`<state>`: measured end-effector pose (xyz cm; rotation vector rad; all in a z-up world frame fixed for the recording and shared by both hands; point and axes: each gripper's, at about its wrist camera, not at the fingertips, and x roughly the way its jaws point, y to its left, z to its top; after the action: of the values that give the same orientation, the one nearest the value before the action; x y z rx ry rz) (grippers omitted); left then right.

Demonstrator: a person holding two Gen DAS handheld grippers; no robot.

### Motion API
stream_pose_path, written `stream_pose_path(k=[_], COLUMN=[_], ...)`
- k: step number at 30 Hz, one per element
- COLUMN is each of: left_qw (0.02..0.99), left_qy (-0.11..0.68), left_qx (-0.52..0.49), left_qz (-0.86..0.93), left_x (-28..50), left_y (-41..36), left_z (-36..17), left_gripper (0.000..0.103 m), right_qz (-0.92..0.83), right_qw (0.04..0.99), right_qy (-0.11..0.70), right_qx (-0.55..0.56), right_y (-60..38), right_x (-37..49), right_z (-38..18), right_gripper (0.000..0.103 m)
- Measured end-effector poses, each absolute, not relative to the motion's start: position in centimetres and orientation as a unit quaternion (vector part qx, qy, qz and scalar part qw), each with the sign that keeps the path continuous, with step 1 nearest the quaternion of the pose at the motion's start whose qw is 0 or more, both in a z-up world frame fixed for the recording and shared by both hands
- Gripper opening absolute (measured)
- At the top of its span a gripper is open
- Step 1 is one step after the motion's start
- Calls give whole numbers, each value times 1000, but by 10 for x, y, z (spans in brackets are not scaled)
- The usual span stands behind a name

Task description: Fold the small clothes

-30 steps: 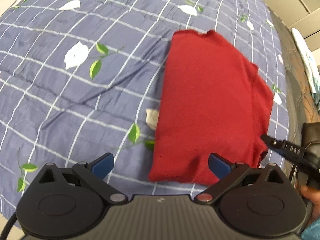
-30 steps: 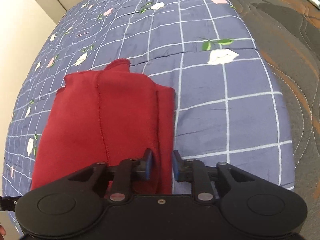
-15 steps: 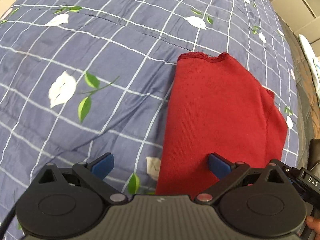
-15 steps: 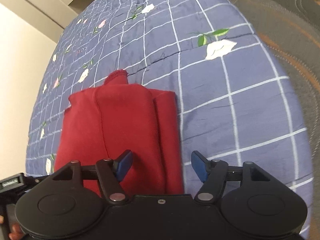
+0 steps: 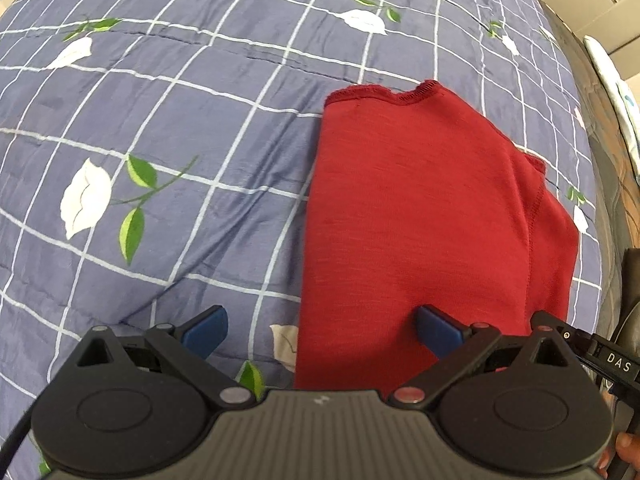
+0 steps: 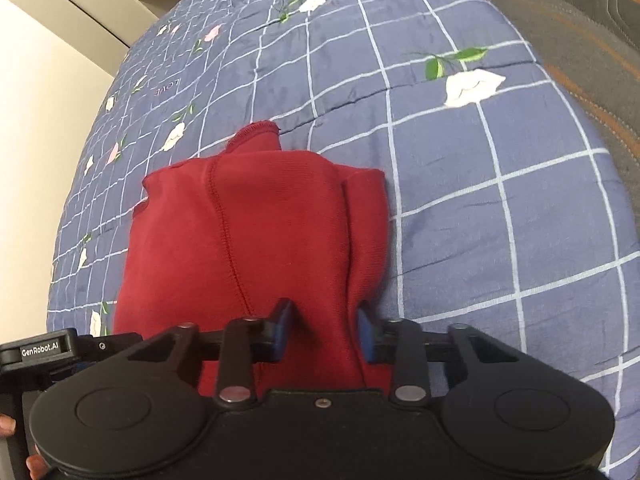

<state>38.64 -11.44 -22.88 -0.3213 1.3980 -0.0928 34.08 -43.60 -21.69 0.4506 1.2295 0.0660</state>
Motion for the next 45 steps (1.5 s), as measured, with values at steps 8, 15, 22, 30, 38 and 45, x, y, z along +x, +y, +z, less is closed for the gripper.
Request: stream_pose_path(k=[8,15,22,30,38,45], left_qw=[748,743,760,785,797,794], left_qy=[645,646,630,597,588,596], left_qx=[-138,-147,-112,-82,-70,-67], left_qz=[-75,-94,-118,-142,-118,-101], left_x=[393,396,392,390,388,376], left_y=[-127,-133,-137,-115,-49,2], left_z=[-230,-221,-193,-138,-114,-127], left_gripper=[98,61,24,23,23,23], right_qz=[13,-7,3,22,52,75], right_qw=[797,795,813,829,830,824], right_qy=[569,566,545,518,512,524], right_qx=[202,220,207,208,214,201], right_y=[-431,-431,-415,-376,-315,-257], right_x=[337,336,330,324,332,337], right_z=[-219,-215,-186,-149,-138,-146], right_gripper=[21,19,12,12,12,12])
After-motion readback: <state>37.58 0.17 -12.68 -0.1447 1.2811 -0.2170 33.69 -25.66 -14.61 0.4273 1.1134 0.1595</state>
